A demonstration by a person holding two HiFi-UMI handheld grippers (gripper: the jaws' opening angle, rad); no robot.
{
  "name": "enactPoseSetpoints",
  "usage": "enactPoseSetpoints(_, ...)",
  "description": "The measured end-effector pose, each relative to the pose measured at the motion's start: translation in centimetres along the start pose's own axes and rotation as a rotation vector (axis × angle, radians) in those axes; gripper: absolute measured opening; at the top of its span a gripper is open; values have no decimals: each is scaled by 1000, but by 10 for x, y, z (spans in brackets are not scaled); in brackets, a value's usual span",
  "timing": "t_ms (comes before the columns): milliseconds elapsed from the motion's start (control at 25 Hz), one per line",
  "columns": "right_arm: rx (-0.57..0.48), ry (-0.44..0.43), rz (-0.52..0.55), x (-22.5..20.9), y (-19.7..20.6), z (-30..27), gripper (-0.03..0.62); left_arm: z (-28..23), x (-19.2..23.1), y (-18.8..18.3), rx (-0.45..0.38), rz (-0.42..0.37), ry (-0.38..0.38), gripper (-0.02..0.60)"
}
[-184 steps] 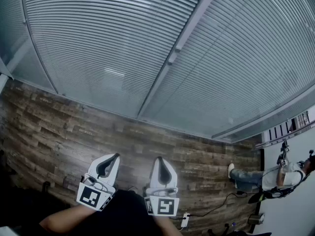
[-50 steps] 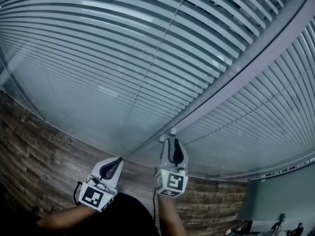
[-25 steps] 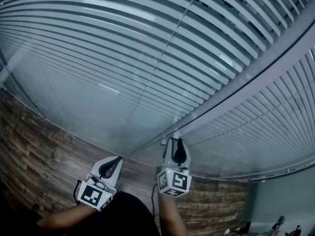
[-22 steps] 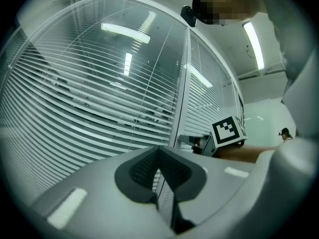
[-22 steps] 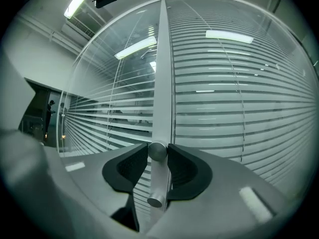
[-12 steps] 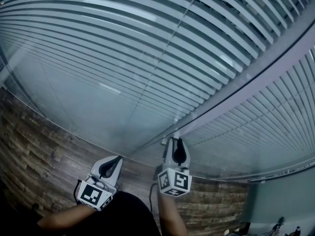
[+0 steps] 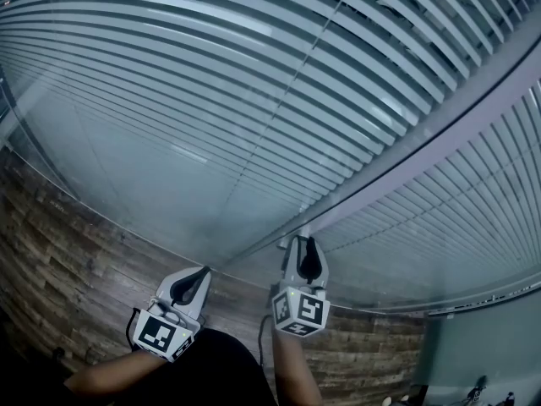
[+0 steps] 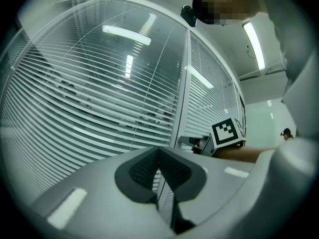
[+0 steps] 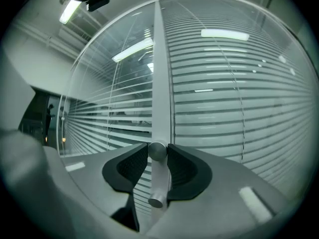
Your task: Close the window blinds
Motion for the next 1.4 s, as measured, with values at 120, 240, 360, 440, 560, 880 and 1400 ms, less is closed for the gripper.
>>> enactPoseSetpoints(120, 9, 11, 181, 4, -1, 0, 126, 3, 1, 0, -8, -3, -8, 0)
enactPoseSetpoints(240, 30, 6, 308, 8, -2, 0, 126, 6, 1, 0, -6, -1, -11, 0)
enactPoseSetpoints(360, 55, -4, 489, 10, -3, -1, 126, 8, 0, 1, -4, -2, -11, 0)
enactPoseSetpoints(440, 64, -11, 590, 12, -2, -2, 126, 9, -1, 2, -3, -6, -13, 0)
enactPoseSetpoints(560, 79, -11, 697, 14, -2, -3, 126, 11, -2, 3, -1, -5, -16, 0)
enactPoseSetpoints(880, 60, -38, 607, 11, -1, -1, 129, 17, -7, 5, -6, -4, -17, 0)
enactPoseSetpoints(1400, -4, -36, -347, -14, 9, -3, 127, 23, -15, 9, -9, -16, -33, 0)
Point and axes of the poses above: the fingertips, and each gripper's own axes: z backward along the fingers, x to its left, y out of its underside, the point moved 4 cm from there along z, backward along the fingers, and after that the axes turned 8 degrees about z, right-handed, at the moved point
